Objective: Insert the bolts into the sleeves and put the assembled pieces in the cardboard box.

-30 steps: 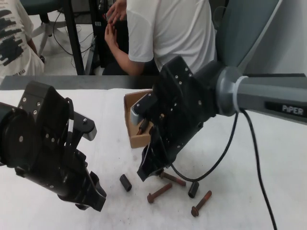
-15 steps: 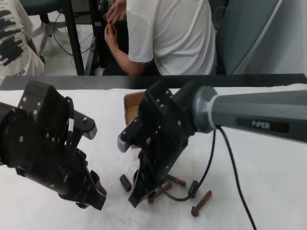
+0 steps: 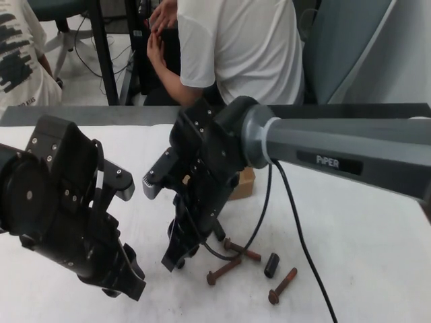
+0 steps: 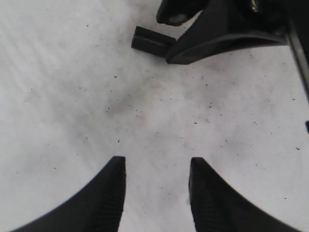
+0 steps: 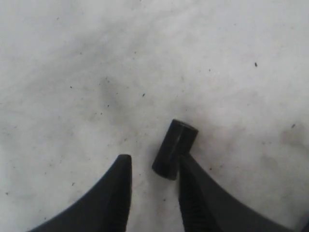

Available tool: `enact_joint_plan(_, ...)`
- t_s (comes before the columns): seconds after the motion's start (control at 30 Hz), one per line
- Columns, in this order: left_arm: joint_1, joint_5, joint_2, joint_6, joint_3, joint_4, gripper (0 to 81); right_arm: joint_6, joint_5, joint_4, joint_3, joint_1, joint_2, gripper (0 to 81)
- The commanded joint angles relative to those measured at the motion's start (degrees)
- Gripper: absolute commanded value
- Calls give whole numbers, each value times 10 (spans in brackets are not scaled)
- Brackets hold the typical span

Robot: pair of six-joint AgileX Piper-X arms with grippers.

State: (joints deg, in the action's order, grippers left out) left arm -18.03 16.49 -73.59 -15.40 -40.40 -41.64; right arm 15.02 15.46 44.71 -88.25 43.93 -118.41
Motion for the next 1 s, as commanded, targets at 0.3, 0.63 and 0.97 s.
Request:
enact_joint_plan(0.3, -2, -3, -1, 0, 0, -8, 397, 22, -39, 26, -21, -13, -26, 312)
enact_joint_plan(0.63, -2, -3, -1, 0, 0, -7, 397, -1, -42, 27, -21, -12, -26, 312)
enact_joint_plan(0.97, -2, -1, -1, 0, 0, -9, 397, -56, -14, 33, -47, -12, -26, 312)
